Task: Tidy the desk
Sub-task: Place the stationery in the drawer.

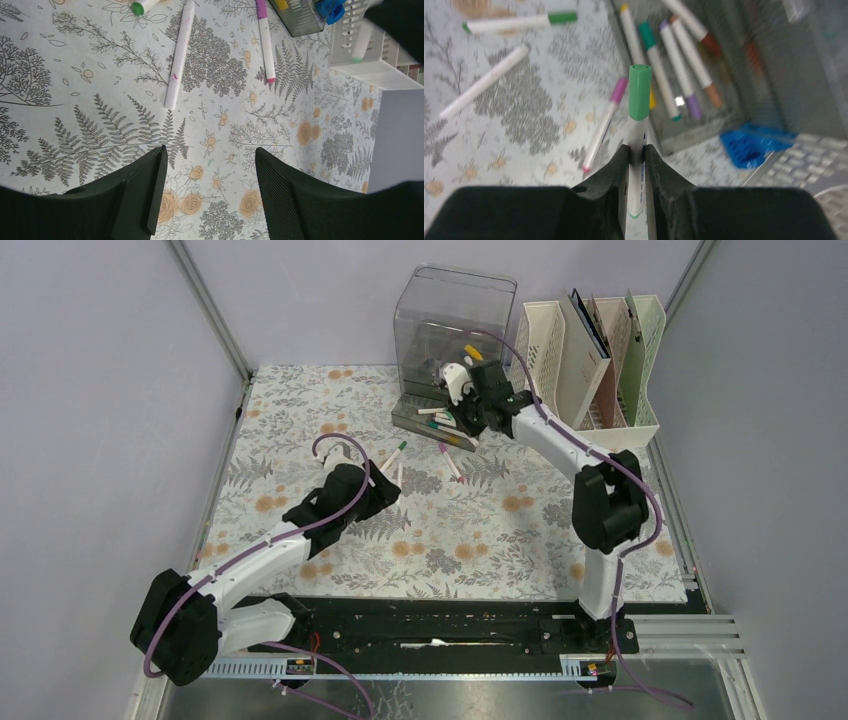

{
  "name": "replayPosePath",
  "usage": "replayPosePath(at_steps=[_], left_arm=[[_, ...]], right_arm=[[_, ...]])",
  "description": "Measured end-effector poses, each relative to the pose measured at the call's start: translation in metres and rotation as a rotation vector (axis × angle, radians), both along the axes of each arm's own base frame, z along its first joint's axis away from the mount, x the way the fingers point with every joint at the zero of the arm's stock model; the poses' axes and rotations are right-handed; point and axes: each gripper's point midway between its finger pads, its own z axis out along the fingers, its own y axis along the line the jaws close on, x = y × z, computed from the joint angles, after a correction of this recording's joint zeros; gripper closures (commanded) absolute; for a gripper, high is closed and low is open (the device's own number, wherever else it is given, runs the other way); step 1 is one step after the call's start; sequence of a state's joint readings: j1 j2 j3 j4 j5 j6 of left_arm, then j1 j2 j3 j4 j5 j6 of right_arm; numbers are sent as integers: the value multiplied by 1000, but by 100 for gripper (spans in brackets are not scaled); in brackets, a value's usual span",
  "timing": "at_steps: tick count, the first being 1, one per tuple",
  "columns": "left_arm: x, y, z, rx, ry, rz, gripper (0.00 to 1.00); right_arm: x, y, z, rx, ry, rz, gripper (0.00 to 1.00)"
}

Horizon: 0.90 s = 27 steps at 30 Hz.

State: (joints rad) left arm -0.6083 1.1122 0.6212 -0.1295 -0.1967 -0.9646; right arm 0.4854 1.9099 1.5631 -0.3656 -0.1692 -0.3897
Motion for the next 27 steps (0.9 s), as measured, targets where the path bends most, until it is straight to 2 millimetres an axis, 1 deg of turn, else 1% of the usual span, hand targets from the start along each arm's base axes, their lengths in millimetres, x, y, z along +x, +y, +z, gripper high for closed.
replayPosePath(at_steps=[1,3,5,6,9,11,13,15,17,22,24,27], left_arm=[[0,2,-2,3,4,4,30],[0,4,-4,6,9,9,30],[1,6,-5,7,11,16,30],[2,8,-5,8,10,20,30],[4,11,-5,8,10,28,30],[5,13,-5,8,10,32,29],[6,14,-5,6,10,35,25],[8,14,-5,5,9,32,22],[9,13,-6,1,11,25,21],[13,9,-12,-15,25,3,21],[15,8,-16,-13,35,-5,21],[20,5,-22,4,62,-21,23]], right_arm=[[12,6,8,10,-29,8,100],[30,15,17,18,-73,21,100],[45,22,20,16,-102,33,96],[52,25,20,11,-115,38,92],[69,29,11,-14,-140,47,78],[78,31,2,-34,-152,51,63],[85,31,-8,-55,-157,49,48],[89,30,-17,-76,-157,53,37],[90,29,-20,-86,-155,53,33],[91,31,-16,-77,-167,55,32],[83,32,-17,-62,-144,63,31],[62,32,-18,-31,-80,80,30]])
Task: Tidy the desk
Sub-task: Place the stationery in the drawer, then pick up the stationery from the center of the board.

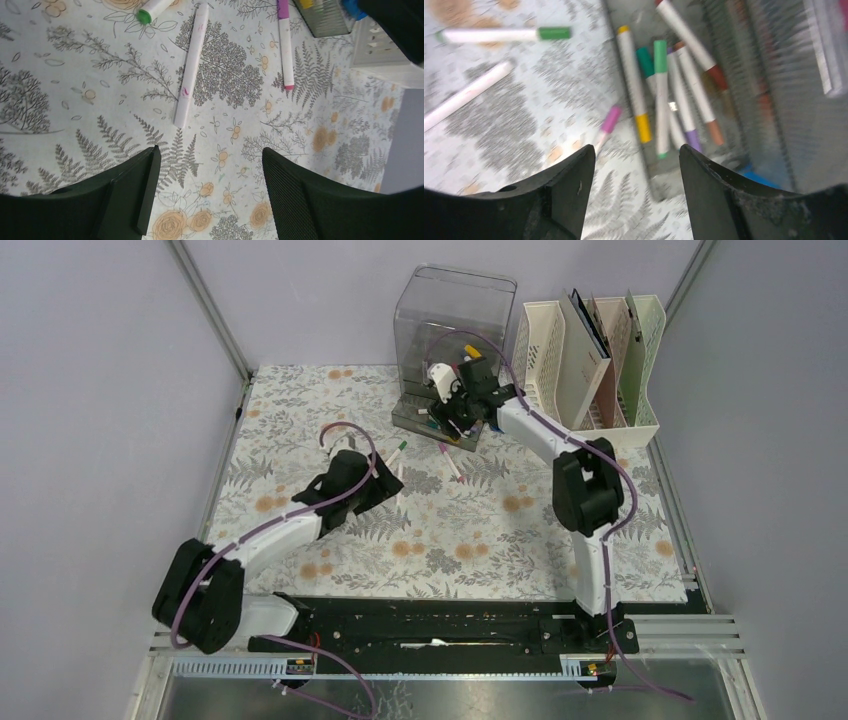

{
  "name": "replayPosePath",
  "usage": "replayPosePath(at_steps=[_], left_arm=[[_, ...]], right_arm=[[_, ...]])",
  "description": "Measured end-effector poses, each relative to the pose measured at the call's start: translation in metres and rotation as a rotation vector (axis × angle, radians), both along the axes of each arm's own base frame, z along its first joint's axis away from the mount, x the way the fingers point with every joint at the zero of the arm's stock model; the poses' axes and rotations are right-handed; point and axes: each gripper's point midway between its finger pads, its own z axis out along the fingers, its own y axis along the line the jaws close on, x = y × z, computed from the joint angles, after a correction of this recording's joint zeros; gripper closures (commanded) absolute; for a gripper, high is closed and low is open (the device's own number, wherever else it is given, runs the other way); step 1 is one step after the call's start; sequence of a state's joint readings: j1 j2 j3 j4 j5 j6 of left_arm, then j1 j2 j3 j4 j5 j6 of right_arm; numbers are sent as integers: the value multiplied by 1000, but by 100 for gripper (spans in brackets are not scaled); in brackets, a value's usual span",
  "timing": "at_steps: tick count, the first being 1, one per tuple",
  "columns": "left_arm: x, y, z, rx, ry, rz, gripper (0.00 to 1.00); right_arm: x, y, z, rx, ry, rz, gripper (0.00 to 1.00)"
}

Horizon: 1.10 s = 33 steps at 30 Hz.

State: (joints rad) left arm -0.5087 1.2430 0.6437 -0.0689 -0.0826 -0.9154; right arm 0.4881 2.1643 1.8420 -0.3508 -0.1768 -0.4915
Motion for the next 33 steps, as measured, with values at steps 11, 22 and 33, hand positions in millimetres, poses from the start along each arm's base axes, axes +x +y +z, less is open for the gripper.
replayPosePath(at_steps=[11,22,33], left_arm=[[49,-24,-22,185,174,-84,46],[56,-23,-73,378,357,-187,63],[51,-25,-81,472,379,-231,94]], right_arm=[[-125,-22,38,191,251,65,30],[-167,-78,6,270,429,-63,30],[-177,-68,14,343,440,-31,30]])
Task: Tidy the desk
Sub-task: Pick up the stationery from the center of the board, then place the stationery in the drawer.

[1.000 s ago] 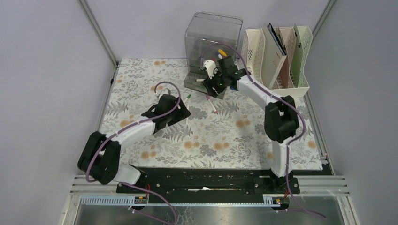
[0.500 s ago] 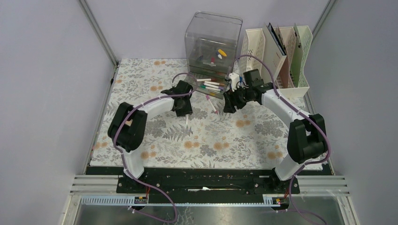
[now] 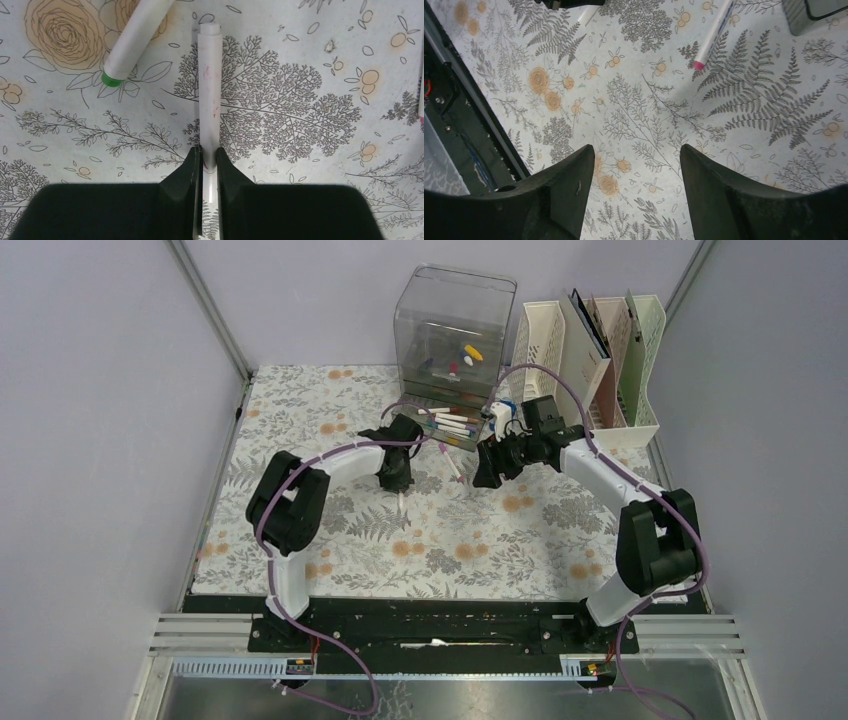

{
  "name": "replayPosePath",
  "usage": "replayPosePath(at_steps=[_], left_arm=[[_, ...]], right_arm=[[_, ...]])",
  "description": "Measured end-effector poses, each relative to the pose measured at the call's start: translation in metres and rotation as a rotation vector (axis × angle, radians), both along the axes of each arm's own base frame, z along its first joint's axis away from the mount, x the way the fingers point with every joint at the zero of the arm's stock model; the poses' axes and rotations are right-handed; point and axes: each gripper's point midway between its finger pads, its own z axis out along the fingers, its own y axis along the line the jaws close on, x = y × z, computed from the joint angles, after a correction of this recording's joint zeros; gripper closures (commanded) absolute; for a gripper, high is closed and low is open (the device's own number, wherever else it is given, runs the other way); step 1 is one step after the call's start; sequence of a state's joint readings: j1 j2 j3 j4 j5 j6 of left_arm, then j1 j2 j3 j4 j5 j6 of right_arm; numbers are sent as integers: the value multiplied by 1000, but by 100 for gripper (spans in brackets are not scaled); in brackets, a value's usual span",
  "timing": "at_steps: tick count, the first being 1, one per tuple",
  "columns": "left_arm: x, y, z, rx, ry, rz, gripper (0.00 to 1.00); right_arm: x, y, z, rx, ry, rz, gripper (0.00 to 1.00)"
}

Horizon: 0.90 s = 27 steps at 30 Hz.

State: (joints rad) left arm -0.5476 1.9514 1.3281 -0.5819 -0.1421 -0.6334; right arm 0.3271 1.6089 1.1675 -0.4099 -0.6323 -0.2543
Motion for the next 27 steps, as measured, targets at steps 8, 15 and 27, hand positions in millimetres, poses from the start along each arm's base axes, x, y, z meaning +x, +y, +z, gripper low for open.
replayPosePath(at_steps=[8,15,27], left_arm=[[-9,-15,2,-13,-35,-55,100],[-40,-36,19,-236,-102,-115,100],[-61,-83,89,-723,-314,-214,100]], right_arm=[[-19,9,1,95,50,6,29],[-28,27,13,243,127,-2,28],[-21,55,24,435,308,-40,27]])
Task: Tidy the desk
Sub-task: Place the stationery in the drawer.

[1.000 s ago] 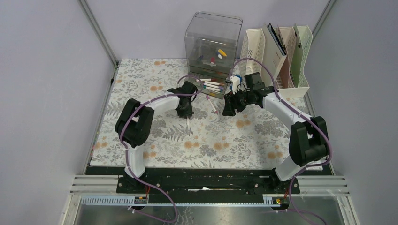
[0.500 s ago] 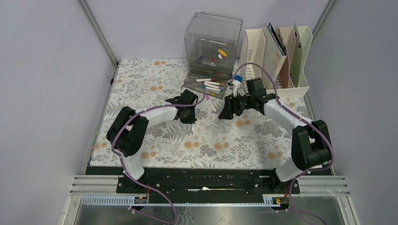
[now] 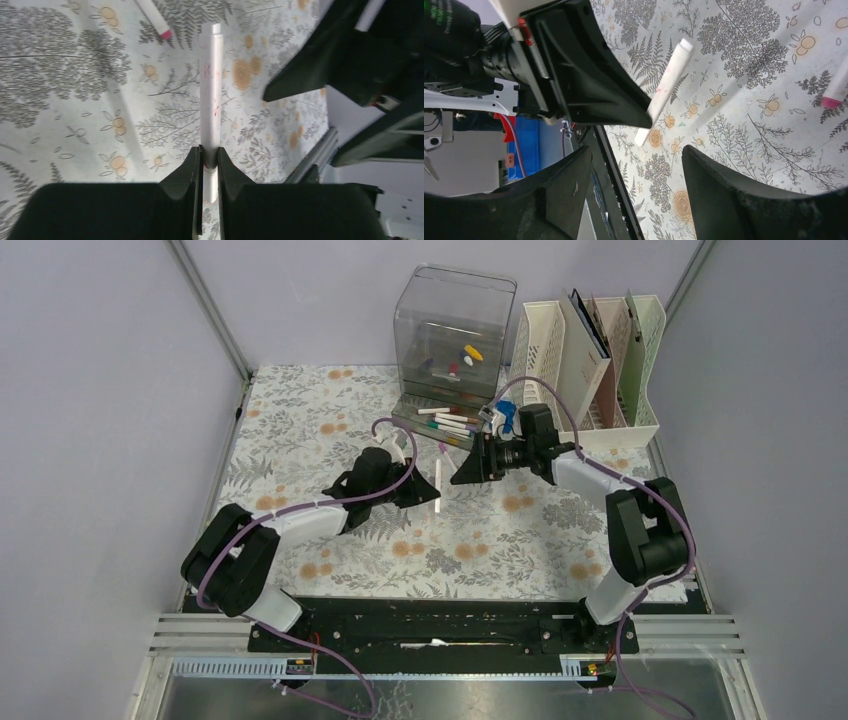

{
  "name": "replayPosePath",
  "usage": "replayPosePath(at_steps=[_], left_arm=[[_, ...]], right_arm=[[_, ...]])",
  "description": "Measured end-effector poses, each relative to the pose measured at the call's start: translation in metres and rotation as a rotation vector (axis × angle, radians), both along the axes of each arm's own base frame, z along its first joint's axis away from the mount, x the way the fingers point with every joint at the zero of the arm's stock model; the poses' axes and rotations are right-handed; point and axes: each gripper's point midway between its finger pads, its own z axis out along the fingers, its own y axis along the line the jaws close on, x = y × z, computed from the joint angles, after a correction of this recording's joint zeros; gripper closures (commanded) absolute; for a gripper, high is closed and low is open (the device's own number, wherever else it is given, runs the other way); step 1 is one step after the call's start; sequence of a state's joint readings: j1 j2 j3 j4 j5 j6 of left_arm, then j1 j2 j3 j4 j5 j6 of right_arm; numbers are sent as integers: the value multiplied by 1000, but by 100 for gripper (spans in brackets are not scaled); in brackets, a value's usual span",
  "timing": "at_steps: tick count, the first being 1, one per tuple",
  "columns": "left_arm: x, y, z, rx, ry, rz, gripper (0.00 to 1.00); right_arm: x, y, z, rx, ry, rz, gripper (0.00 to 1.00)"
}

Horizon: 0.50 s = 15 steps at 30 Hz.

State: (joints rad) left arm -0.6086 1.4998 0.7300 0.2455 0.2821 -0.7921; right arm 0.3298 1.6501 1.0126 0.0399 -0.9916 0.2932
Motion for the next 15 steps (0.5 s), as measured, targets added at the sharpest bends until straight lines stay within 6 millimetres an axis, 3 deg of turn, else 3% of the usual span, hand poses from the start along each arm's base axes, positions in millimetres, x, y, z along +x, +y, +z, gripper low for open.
replayPosePath(at_steps=[6,15], left_arm=[[-6,-14,15,-98,-9,-38,100],[-14,-30,32,-170,-26,-89,100]], right_arm=[[-4,11,-8,9,59,21,27],[3,23,9,35,15,46,27]])
